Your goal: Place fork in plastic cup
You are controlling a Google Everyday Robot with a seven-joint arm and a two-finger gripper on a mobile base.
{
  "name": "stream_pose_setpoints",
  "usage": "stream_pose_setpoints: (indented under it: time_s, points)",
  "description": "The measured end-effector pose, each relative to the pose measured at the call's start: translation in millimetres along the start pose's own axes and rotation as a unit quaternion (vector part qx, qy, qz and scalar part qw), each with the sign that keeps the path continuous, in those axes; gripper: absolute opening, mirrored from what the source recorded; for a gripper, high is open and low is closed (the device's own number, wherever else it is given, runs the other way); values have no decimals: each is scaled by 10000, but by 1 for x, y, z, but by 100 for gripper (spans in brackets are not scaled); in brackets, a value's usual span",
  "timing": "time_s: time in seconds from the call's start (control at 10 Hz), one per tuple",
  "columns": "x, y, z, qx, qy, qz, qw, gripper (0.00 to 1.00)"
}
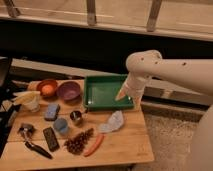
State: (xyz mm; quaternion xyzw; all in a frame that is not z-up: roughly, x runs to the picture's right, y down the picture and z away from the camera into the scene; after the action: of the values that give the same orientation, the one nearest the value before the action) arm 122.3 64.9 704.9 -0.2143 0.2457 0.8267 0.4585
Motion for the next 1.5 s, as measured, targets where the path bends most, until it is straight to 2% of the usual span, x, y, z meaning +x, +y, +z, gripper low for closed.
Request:
stream_pose_setpoints:
  time_s: [0.8, 1.0, 1.3, 1.5]
  points:
    - [0, 0, 0, 5, -4, 0, 10000, 68]
    - [0, 5, 0, 52, -40, -143, 9999, 68]
    - [6, 45, 7, 51, -21, -590, 9982, 68]
    - [15, 94, 15, -40, 24, -959, 9954, 68]
